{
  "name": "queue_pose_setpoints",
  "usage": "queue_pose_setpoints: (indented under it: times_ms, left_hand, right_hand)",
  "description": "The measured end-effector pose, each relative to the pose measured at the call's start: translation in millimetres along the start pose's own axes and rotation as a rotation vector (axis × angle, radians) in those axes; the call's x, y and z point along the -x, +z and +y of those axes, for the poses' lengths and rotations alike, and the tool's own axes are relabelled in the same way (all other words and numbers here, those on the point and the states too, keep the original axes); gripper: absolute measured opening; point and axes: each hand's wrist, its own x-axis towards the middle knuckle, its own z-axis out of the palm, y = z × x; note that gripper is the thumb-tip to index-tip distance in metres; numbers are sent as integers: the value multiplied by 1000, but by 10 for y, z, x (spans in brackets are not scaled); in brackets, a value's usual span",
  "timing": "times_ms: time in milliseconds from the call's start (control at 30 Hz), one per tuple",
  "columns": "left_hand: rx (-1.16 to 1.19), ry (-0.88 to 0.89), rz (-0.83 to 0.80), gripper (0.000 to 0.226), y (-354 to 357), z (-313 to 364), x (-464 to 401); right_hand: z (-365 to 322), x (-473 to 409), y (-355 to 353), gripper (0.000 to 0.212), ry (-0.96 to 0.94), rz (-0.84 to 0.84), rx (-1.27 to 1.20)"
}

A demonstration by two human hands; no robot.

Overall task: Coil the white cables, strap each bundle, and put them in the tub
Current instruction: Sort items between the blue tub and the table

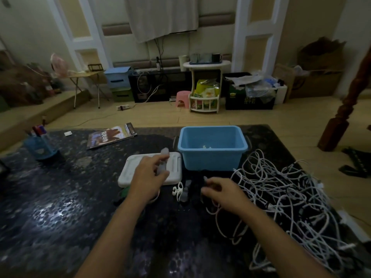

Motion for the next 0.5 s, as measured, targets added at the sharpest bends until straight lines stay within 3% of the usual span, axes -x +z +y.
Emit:
queue_pose_setpoints:
  times_ms: [100,167,333,500]
  left_hand:
    - [-59,84,-28,49,-2,220,-336]
    - [-161,162,-80,49,47,380,-636]
    - [-265,227,-231,45,368,650,-1175]
    - [-254,145,-242,68,569,574,-1057]
  right_hand:
    - [-81,-71,-285,17,120,103,-416]
    - [-67,-130,-440,16,175,165,-567]
    - [31,-272,-589,19,182,302,-627]
    - [47,-352,-619,20,183,371,-613]
